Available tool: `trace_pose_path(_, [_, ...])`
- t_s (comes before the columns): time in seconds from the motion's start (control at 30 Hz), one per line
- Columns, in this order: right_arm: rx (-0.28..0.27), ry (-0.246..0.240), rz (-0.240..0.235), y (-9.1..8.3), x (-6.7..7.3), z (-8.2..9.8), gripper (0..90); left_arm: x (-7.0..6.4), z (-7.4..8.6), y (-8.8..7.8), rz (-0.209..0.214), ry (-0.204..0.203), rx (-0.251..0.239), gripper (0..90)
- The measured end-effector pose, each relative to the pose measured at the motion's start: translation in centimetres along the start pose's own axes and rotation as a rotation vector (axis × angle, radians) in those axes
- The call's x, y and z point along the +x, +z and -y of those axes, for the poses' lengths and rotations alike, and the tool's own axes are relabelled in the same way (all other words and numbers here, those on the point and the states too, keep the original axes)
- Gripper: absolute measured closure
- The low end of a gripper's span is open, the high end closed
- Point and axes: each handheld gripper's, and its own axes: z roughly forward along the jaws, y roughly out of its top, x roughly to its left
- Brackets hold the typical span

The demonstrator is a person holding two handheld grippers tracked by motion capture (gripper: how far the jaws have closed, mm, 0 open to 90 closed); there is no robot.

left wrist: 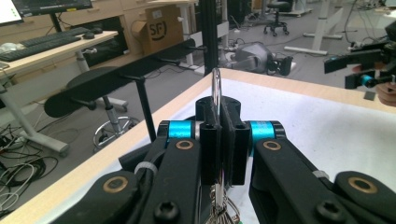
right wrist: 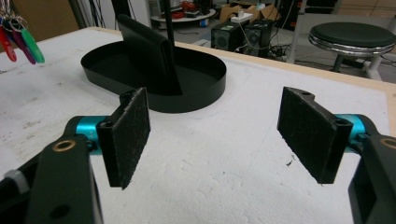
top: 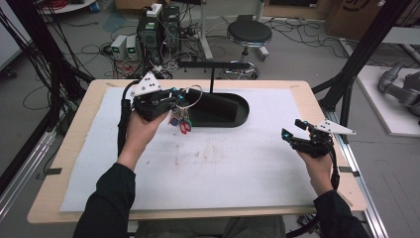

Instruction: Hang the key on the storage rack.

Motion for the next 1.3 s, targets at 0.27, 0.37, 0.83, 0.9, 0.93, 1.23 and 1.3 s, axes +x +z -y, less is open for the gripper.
trace_pose_path(0.27, [-0.003,0.006,0.001,-0.1,-0.1,0.0,26.0,0.8,-1.1,0.8,-0.021,0.002,0.004,86.4])
trace_pose_path(0.37, [-0.003,0.007,0.000,-0.1,-0.1,0.0,26.0,1.1,-1.4,1.2,-0.029,-0.002,-0.001,86.4])
trace_pose_path(0.83, [-0.009,0.007,0.005,-0.2,-0.4,0.1,26.1,2.9,-0.9,2.9,-0.083,-0.021,0.023,86.4])
trace_pose_path(0.9, [-0.008,0.010,0.006,-0.2,-0.4,0.1,26.1,3.2,-0.9,3.1,-0.092,-0.025,0.026,86.4])
trace_pose_path(0.93, [-0.008,0.011,0.006,-0.2,-0.4,0.1,26.1,3.3,-0.8,3.2,-0.093,-0.028,0.022,86.4])
trace_pose_path(1.23, [-0.008,0.005,0.007,-0.1,-0.4,0.1,26.2,4.4,0.0,3.7,-0.126,-0.058,0.016,86.5])
trace_pose_path(1.3, [-0.007,0.008,0.007,-0.1,-0.4,0.1,26.2,4.6,0.1,3.8,-0.132,-0.063,0.013,86.4])
